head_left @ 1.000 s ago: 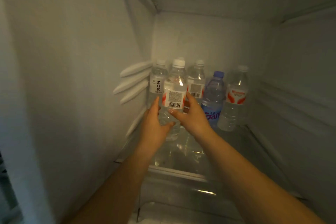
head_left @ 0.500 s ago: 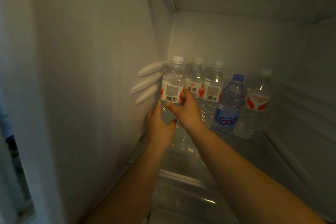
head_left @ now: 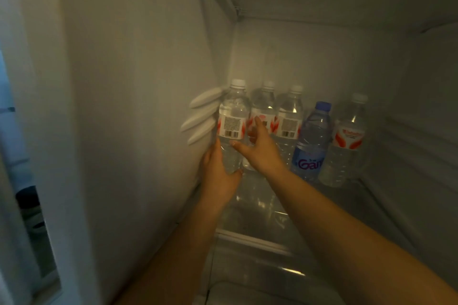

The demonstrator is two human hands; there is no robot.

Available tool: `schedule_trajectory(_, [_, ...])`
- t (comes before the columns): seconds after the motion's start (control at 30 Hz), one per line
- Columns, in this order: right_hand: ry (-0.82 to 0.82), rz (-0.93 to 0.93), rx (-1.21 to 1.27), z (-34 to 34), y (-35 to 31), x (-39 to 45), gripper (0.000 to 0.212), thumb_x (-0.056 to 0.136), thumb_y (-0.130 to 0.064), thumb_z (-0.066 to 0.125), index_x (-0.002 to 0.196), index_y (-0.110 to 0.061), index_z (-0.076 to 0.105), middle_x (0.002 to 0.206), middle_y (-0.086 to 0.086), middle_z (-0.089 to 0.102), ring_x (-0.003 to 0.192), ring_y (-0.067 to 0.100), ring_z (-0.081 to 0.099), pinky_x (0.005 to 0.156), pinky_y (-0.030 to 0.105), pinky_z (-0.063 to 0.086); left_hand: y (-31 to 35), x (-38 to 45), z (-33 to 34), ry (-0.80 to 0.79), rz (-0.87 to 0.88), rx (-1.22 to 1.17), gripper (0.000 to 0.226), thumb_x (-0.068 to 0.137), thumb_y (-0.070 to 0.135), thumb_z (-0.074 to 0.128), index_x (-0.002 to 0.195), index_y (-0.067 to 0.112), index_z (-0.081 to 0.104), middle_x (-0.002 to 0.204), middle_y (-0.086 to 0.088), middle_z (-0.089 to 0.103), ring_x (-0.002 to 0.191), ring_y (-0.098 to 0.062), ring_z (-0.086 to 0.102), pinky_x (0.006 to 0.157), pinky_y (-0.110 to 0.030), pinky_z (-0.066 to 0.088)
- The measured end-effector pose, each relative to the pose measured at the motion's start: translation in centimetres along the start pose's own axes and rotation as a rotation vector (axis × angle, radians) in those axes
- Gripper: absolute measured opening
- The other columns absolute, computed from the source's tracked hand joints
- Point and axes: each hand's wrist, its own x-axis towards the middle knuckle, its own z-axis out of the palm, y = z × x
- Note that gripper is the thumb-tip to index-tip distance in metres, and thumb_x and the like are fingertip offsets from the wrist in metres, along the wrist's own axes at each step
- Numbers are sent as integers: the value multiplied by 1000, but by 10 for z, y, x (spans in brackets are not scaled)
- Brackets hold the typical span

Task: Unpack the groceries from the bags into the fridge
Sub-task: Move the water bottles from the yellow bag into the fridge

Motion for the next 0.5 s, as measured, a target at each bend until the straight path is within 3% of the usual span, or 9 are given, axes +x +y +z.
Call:
schedule_trajectory(0.13, [25, -31, -199, -41, -8, -26, 68, 81, -26, 71, 139, -17, 38, 123, -11, 48, 115, 4, 44, 94, 20, 37, 17, -23, -11, -49, 104, -101, 66, 81, 13, 67, 138, 31, 39, 122, 4, 60, 110, -10, 59, 92, -38, 51])
schedule_trajectory(0.2, [48, -39, -348, -58, -12, -46, 70, 80, -28, 72, 140, -16, 39, 135, 0, 49, 124, 15, 45, 100, 23, 34, 30, -37, -17, -124, 165, -83, 68, 77, 14, 67, 138, 30, 41, 126, 4, 58, 115, -11, 56, 95, -40, 49])
schedule_trajectory(0.33, [93, -31, -514, -82, -27, -93, 71, 76, -24, 76, 137, -13, 43, 139, 6, 47, 127, 22, 44, 106, 34, 36, 57, -67, -27, -238, 279, 204, 81, 76, 11, 71, 146, 20, 30, 141, -5, 42, 129, -21, 41, 107, -37, 36])
schedule_trajectory(0.5, [132, 23, -737, -96, -53, -171, 78, 70, -19, 79, 139, -11, 42, 138, 13, 47, 125, 31, 46, 102, 33, 35, 71, -107, -44, -341, 458, 331, 77, 73, 9, 73, 141, 11, 39, 133, -12, 49, 120, -33, 48, 100, -47, 41])
